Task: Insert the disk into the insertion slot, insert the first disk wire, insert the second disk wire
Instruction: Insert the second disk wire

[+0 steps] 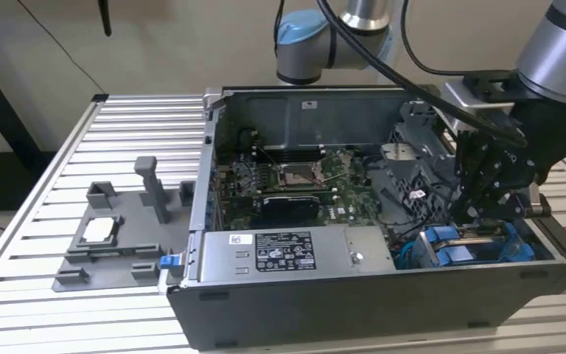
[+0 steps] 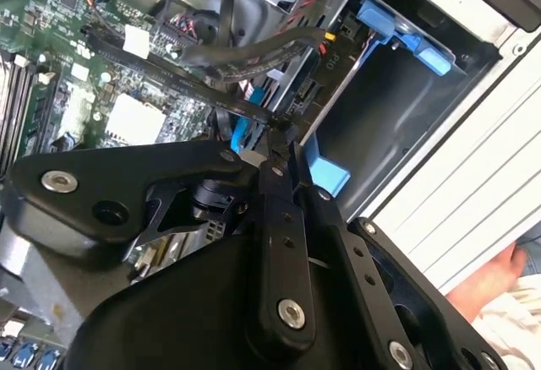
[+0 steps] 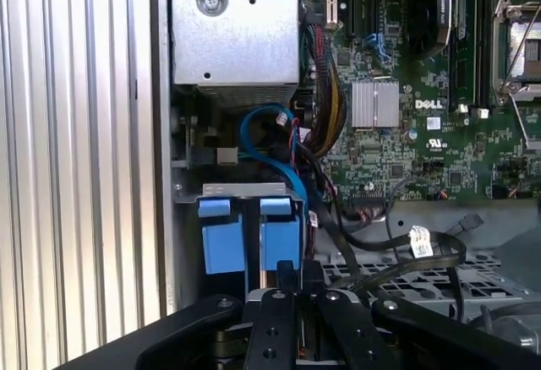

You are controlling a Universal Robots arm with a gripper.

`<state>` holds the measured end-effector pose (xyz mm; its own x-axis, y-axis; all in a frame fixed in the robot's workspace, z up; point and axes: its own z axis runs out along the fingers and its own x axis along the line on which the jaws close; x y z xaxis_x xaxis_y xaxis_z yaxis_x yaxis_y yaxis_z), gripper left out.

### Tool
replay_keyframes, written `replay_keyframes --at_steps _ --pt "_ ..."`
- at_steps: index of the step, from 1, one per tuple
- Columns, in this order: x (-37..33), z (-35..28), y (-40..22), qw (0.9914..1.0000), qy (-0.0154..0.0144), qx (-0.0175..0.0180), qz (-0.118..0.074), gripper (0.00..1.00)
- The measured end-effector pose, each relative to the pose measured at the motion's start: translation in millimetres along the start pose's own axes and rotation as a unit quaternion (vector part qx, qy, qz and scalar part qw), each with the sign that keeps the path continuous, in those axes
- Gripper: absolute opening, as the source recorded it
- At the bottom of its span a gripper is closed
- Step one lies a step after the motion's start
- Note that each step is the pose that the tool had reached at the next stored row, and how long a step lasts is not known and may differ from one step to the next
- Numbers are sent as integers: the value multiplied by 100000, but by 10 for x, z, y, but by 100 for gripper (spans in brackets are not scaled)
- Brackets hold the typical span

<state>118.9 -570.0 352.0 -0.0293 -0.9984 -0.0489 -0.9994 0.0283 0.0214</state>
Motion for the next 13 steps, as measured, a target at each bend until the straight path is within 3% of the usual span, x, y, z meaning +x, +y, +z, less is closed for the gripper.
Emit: replay_keyframes --at_steps 3,13 --pt "13 1 -40 99999 -242 -215 3 16" --pt "13 1 -44 99999 -250 -220 6 16"
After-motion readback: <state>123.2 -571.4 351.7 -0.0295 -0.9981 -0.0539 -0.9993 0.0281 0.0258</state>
